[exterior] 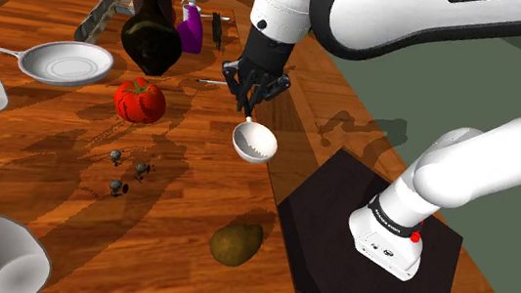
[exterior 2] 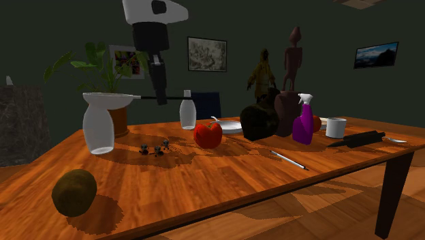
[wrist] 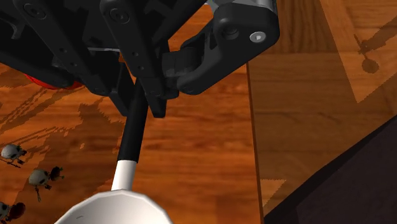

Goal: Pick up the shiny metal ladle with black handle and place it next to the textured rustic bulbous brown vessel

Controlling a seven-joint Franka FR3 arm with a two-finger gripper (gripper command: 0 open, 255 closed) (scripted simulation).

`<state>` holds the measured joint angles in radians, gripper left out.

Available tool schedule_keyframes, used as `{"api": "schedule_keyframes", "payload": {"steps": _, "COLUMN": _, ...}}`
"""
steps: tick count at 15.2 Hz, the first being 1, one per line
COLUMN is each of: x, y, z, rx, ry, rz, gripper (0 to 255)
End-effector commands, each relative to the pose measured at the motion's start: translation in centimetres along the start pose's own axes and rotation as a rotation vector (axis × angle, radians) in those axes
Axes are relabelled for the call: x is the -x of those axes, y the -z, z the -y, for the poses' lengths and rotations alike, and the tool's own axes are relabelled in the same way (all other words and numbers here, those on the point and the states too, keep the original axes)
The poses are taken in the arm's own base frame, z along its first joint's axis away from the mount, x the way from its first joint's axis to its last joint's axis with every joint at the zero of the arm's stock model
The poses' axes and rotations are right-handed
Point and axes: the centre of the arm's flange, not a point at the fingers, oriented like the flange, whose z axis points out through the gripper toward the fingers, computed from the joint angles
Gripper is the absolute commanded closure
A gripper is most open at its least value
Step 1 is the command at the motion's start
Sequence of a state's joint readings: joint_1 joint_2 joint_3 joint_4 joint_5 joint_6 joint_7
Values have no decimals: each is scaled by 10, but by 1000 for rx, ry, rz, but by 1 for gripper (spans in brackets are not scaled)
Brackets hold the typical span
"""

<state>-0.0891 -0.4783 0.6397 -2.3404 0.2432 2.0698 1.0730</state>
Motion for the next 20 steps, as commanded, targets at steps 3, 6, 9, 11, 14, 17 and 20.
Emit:
{"api": "schedule_keyframes", "payload": {"steps": 3, "x": -2, "y": 20, "z": 2, "rx": 0, "ry": 0, "rz": 0, "gripper": 255}}
{"api": "schedule_keyframes", "payload": {"steps": 6, "x": -4, "y": 36, "z": 4, "rx": 0, "ry": 0, "rz": 0, "gripper": 255}}
{"api": "schedule_keyframes", "payload": {"steps": 9, "x": -6, "y": 52, "z": 5, "rx": 0, "ry": 0, "rz": 0, "gripper": 255}}
{"api": "schedule_keyframes", "payload": {"steps": 11, "x": -7, "y": 62, "z": 6, "rx": 0, "ry": 0, "rz": 0, "gripper": 255}}
{"api": "schedule_keyframes", "payload": {"steps": 14, "x": -8, "y": 78, "z": 8, "rx": 0, "ry": 0, "rz": 0, "gripper": 255}}
{"api": "schedule_keyframes", "payload": {"steps": 17, "x": -10, "y": 94, "z": 10, "rx": 0, "ry": 0, "rz": 0, "gripper": 255}}
{"api": "schedule_keyframes", "payload": {"steps": 20, "x": -12, "y": 107, "z": 11, "rx": 0, "ry": 0, "rz": 0, "gripper": 255}}
